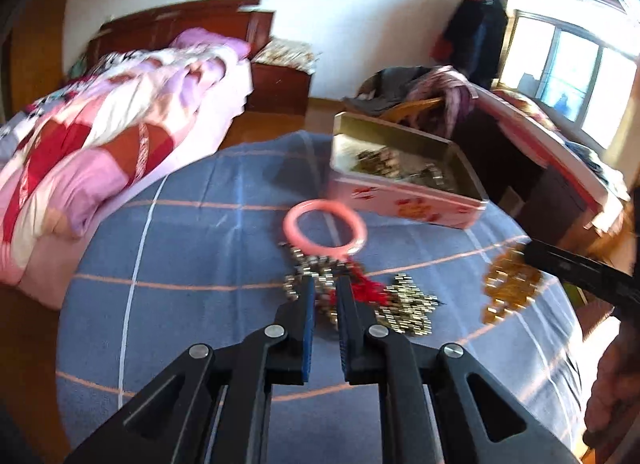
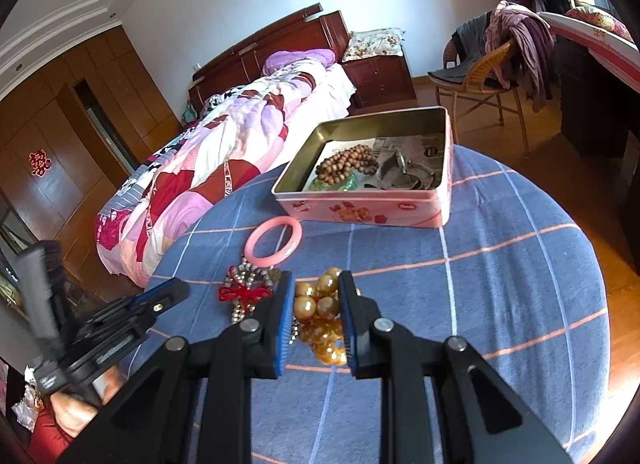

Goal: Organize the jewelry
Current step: 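Grasp the grey bead strand with red tassel using the left gripper while the right holds gold beads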

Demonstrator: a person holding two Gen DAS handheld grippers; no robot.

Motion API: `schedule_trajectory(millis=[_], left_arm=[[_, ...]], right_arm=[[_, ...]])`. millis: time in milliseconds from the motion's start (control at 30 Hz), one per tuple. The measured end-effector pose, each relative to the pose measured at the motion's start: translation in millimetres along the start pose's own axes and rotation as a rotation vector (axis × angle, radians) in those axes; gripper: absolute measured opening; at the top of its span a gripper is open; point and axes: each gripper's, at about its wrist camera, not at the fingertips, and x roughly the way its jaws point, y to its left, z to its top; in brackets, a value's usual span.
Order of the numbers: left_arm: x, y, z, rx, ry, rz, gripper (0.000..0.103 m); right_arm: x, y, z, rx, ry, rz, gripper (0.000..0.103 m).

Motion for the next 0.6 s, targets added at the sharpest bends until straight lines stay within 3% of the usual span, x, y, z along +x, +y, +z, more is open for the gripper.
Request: schedule_trajectory(millis=[33, 100, 133, 267, 333, 367, 400, 433, 500, 600], left_arm=[[5.4, 2.0, 0.9, -0.006, 0.013, 0.002, 0.024], [14.3, 5.0, 3.4, -0.019, 0.028, 0.001, 0.064], [17.7, 5.8, 4.3, -0.027, 0.027, 0.007, 0.069], [32.6, 9.4, 8.5, -0.066, 0.041, 0.026, 0.07], [44.6, 9.9, 8.3, -0.065, 0.069, 0.051, 0.056], [54.6, 9.9, 7.3, -0.064, 0.103, 0.057, 0.041], [60.2, 9.7, 5.7, -0.067, 0.128, 0.058, 0.033], [61.8, 9.8, 4.7, -0.07, 0.12, 0.043, 0.03], [62.2, 6.4, 3.5, -0.044, 0.125, 0.033, 0.008], [48.4, 3.7, 4.1, -0.026, 0.08, 0.009, 0.008]], right_arm=[[-0.8, 0.9, -0.5, -0.004, 0.0, 0.0, 0.025], [-1.0, 1.8, -0.6, -0.006, 0.0, -0.001, 0.025], [-0.2, 1.5, -0.8, -0.005, 0.004, -0.001, 0.025], [3.1, -0.6, -1.7, 0.002, 0.016, -0.002, 0.025], [4.7, -1.7, -1.6, 0.006, 0.018, -0.003, 0.025], [5.5, -2.5, -1.4, 0.007, 0.02, -0.004, 0.025], [5.8, -2.7, -1.4, 0.007, 0.021, -0.005, 0.025], [5.8, -3.8, -1.6, 0.008, 0.022, -0.006, 0.025], [5.4, -5.2, -1.5, 0.013, 0.021, -0.011, 0.025], [4.1, -8.2, -1.1, 0.023, 0.019, -0.015, 0.025]])
